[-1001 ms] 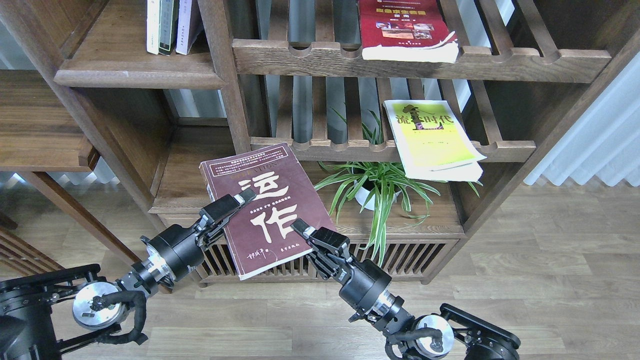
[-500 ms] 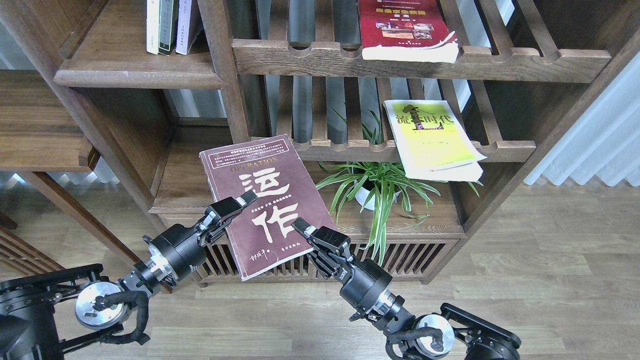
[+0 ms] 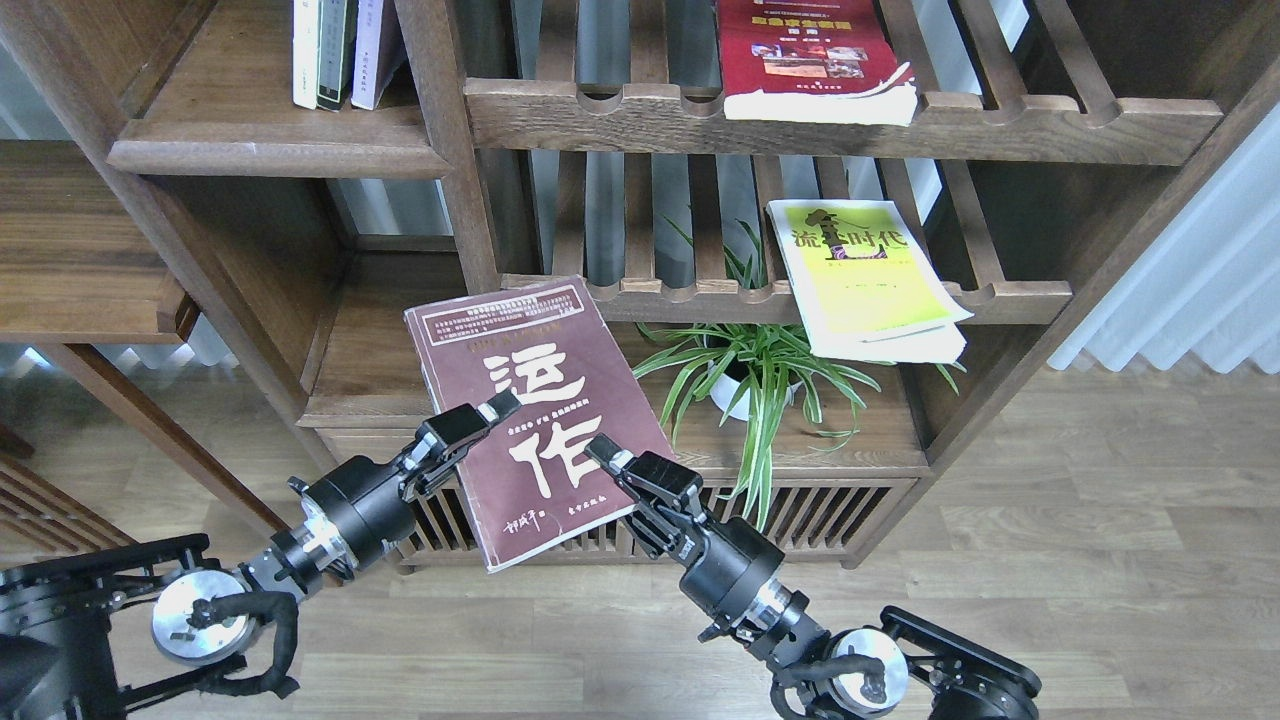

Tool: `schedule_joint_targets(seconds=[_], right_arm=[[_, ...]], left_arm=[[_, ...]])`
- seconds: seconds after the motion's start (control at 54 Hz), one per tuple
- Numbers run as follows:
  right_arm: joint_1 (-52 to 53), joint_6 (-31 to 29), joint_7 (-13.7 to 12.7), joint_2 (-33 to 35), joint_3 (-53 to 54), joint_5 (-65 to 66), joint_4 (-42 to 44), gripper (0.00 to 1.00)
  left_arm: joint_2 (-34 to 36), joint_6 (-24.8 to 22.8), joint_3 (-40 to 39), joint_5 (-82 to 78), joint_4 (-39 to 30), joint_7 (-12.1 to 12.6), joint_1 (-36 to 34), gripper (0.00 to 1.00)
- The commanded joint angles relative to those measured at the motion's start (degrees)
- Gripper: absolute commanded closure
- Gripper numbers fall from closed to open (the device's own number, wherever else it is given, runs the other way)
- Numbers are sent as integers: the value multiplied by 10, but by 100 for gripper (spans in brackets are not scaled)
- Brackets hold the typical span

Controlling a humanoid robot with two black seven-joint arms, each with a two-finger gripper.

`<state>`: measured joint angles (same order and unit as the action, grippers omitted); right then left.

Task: Organize books on shelf
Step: 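Grip the dark red book between both grippers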

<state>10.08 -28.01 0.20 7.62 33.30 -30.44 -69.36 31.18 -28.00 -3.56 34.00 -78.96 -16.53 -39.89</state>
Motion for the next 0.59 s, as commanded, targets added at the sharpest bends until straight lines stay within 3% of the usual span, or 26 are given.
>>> schedule_joint_targets(seconds=[0.0, 0.185, 0.575], right_arm=[[-1, 0, 1, 0, 5, 0, 0, 25], [0, 0, 3, 2, 16, 0, 0, 14], [-6, 0, 7, 3, 80, 1, 71, 12]], left_arm=[[1, 0, -1, 0, 0, -1, 0, 90], [4, 0, 0, -8, 0, -1, -1, 92], [7, 0, -22, -69, 1, -6, -3, 100]])
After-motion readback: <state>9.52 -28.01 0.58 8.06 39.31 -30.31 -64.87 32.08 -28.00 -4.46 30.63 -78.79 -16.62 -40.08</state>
